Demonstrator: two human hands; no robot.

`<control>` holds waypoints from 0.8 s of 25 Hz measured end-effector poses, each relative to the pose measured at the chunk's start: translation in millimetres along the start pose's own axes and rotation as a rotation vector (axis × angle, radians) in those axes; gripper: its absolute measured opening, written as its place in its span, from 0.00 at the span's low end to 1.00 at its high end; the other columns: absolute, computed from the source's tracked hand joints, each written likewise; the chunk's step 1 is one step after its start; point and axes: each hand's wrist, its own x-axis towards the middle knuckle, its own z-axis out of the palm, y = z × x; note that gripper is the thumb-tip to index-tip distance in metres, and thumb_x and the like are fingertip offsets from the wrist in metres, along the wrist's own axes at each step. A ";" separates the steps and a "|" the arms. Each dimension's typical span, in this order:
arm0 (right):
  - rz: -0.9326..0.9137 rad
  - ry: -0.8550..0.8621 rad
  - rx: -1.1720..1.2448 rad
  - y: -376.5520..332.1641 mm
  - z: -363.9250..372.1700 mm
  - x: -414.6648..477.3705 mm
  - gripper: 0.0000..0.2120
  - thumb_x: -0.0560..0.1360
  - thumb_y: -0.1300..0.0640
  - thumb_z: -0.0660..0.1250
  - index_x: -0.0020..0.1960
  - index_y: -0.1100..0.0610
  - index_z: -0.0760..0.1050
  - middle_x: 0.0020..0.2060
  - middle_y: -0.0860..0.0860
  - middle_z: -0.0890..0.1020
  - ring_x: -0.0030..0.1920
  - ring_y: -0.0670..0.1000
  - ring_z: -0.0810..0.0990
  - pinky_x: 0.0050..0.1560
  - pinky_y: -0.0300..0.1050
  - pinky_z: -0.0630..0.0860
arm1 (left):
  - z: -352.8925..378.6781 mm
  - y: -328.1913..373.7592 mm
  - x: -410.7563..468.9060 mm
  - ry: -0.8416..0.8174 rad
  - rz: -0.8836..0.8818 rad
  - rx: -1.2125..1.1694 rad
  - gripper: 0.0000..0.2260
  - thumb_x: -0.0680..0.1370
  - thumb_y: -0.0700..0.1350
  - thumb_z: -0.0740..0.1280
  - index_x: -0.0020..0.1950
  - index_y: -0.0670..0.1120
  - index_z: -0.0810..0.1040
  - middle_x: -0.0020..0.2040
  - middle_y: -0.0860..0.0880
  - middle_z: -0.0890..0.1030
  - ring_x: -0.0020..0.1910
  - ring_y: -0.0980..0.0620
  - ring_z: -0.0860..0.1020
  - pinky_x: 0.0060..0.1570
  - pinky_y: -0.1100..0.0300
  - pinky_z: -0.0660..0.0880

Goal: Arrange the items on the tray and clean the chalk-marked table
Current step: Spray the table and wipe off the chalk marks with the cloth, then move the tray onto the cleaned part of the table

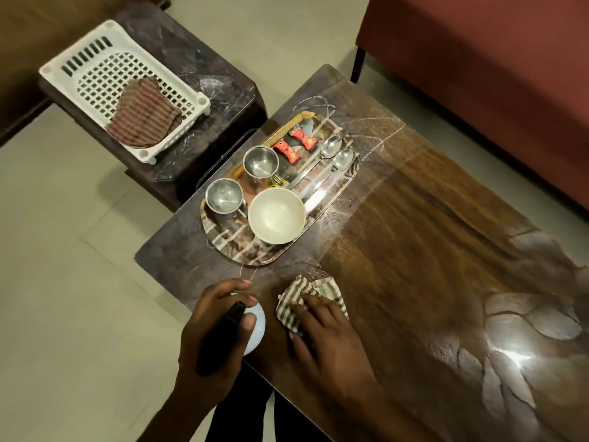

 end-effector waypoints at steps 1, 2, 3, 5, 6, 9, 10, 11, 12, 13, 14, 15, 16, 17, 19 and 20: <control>0.000 -0.002 -0.023 -0.1 -1.4 0.3 0.23 0.85 0.39 0.60 0.76 0.45 0.73 0.75 0.46 0.76 0.74 0.51 0.72 0.74 0.44 0.67 | 2.1 -5.6 -1.5 -0.002 -0.008 0.023 0.09 0.84 0.57 0.63 0.56 0.56 0.80 0.63 0.55 0.81 0.64 0.59 0.79 0.64 0.68 0.73; -0.003 0.000 -0.048 0.0 -5.1 1.2 0.23 0.85 0.37 0.59 0.76 0.45 0.74 0.74 0.45 0.77 0.73 0.50 0.73 0.72 0.45 0.70 | 4.4 -10.1 -3.6 -0.001 -0.017 0.038 0.08 0.83 0.57 0.63 0.56 0.56 0.80 0.63 0.54 0.80 0.64 0.61 0.78 0.64 0.70 0.72; -0.008 0.009 -0.065 0.0 -10.7 3.9 0.23 0.85 0.37 0.59 0.75 0.45 0.75 0.72 0.43 0.79 0.70 0.49 0.75 0.68 0.47 0.73 | 6.7 -14.1 -5.2 0.012 -0.021 0.051 0.09 0.83 0.58 0.63 0.56 0.56 0.80 0.62 0.53 0.80 0.64 0.62 0.77 0.64 0.71 0.71; -0.020 0.054 -0.053 1.2 -26.8 18.4 0.20 0.85 0.38 0.60 0.70 0.46 0.79 0.65 0.42 0.83 0.62 0.49 0.79 0.59 0.47 0.76 | 9.1 -19.3 -3.6 0.055 -0.035 0.055 0.14 0.83 0.61 0.62 0.56 0.54 0.80 0.61 0.50 0.81 0.64 0.62 0.77 0.63 0.71 0.73; -0.020 0.086 -0.023 2.8 -37.4 30.7 0.19 0.85 0.40 0.61 0.69 0.47 0.80 0.61 0.43 0.85 0.59 0.48 0.80 0.56 0.48 0.77 | 9.1 -20.0 -0.6 0.069 -0.037 0.042 0.16 0.83 0.62 0.61 0.56 0.53 0.80 0.61 0.50 0.81 0.63 0.61 0.78 0.62 0.69 0.74; 0.091 0.195 0.123 16.1 -76.9 87.2 0.18 0.85 0.42 0.60 0.69 0.47 0.79 0.61 0.46 0.85 0.59 0.48 0.81 0.56 0.51 0.80 | 7.5 -20.5 6.7 0.022 -0.013 0.021 0.19 0.81 0.63 0.67 0.60 0.50 0.81 0.60 0.47 0.83 0.62 0.55 0.81 0.60 0.57 0.81; 0.154 0.242 0.191 23.2 -92.0 110.1 0.19 0.84 0.41 0.60 0.70 0.47 0.78 0.62 0.47 0.85 0.60 0.49 0.81 0.58 0.52 0.80 | 3.6 -22.1 4.7 -0.039 -0.039 0.003 0.22 0.79 0.61 0.71 0.66 0.49 0.80 0.64 0.46 0.82 0.65 0.52 0.80 0.62 0.54 0.81; 0.209 0.282 0.259 32.1 -106.9 133.7 0.21 0.83 0.41 0.61 0.70 0.48 0.78 0.63 0.48 0.85 0.60 0.50 0.82 0.59 0.53 0.81 | -4.1 -23.6 1.1 -0.128 -0.103 -0.023 0.29 0.77 0.60 0.74 0.73 0.47 0.76 0.71 0.47 0.79 0.71 0.50 0.77 0.67 0.54 0.79; 0.252 0.315 0.316 41.5 -120.9 158.0 0.21 0.82 0.42 0.62 0.71 0.48 0.79 0.62 0.49 0.85 0.60 0.50 0.83 0.60 0.54 0.81 | -16.8 -28.3 -3.6 -0.216 -0.147 -0.015 0.36 0.76 0.59 0.74 0.79 0.44 0.69 0.77 0.49 0.73 0.77 0.51 0.72 0.72 0.57 0.74; 0.284 0.341 0.359 50.4 -133.9 183.1 0.19 0.83 0.44 0.64 0.70 0.49 0.79 0.62 0.48 0.85 0.59 0.50 0.83 0.59 0.54 0.83 | -32.8 -36.5 -7.5 -0.268 -0.127 0.034 0.40 0.76 0.59 0.72 0.82 0.42 0.64 0.80 0.49 0.68 0.79 0.51 0.67 0.74 0.58 0.70; 0.306 0.353 0.388 59.0 -145.2 207.2 0.18 0.83 0.47 0.66 0.71 0.50 0.79 0.63 0.48 0.85 0.60 0.49 0.83 0.57 0.51 0.84 | -49.7 -46.9 -9.6 -0.294 -0.075 0.098 0.40 0.76 0.58 0.70 0.83 0.41 0.62 0.81 0.48 0.67 0.80 0.50 0.66 0.75 0.58 0.69; 0.326 0.349 0.404 67.0 -153.2 229.8 0.18 0.83 0.49 0.67 0.71 0.51 0.78 0.64 0.49 0.84 0.63 0.50 0.82 0.54 0.45 0.84 | -65.3 -57.4 -8.2 -0.284 -0.053 0.131 0.37 0.77 0.57 0.68 0.82 0.41 0.63 0.78 0.48 0.69 0.78 0.49 0.69 0.74 0.58 0.69; 0.355 0.332 0.413 74.9 -158.5 250.9 0.18 0.83 0.51 0.68 0.72 0.52 0.78 0.66 0.49 0.83 0.65 0.50 0.82 0.53 0.41 0.83 | -75.2 -65.0 -2.4 -0.212 -0.088 0.125 0.31 0.78 0.54 0.67 0.79 0.44 0.68 0.74 0.49 0.75 0.74 0.50 0.74 0.72 0.59 0.71; 0.395 0.308 0.430 81.8 -161.3 270.1 0.18 0.83 0.53 0.69 0.72 0.53 0.78 0.68 0.50 0.82 0.66 0.51 0.81 0.56 0.43 0.82 | -77.8 -70.8 8.9 -0.084 -0.195 0.073 0.23 0.78 0.48 0.67 0.74 0.49 0.74 0.68 0.51 0.80 0.68 0.51 0.80 0.69 0.60 0.75; 0.490 0.268 0.508 92.0 -161.4 298.7 0.19 0.82 0.57 0.70 0.72 0.55 0.79 0.69 0.52 0.82 0.66 0.53 0.82 0.65 0.52 0.81 | -64.4 -77.5 45.1 0.157 -0.553 -0.170 0.15 0.79 0.37 0.69 0.63 0.52 0.81 0.55 0.48 0.88 0.54 0.48 0.87 0.60 0.56 0.83; 0.526 0.257 0.538 95.5 -159.6 307.8 0.18 0.81 0.58 0.70 0.71 0.56 0.79 0.68 0.53 0.82 0.63 0.53 0.83 0.64 0.52 0.81 | -53.4 -79.1 65.0 0.184 -0.709 -0.316 0.13 0.80 0.35 0.71 0.60 0.49 0.82 0.51 0.44 0.89 0.49 0.45 0.89 0.54 0.55 0.86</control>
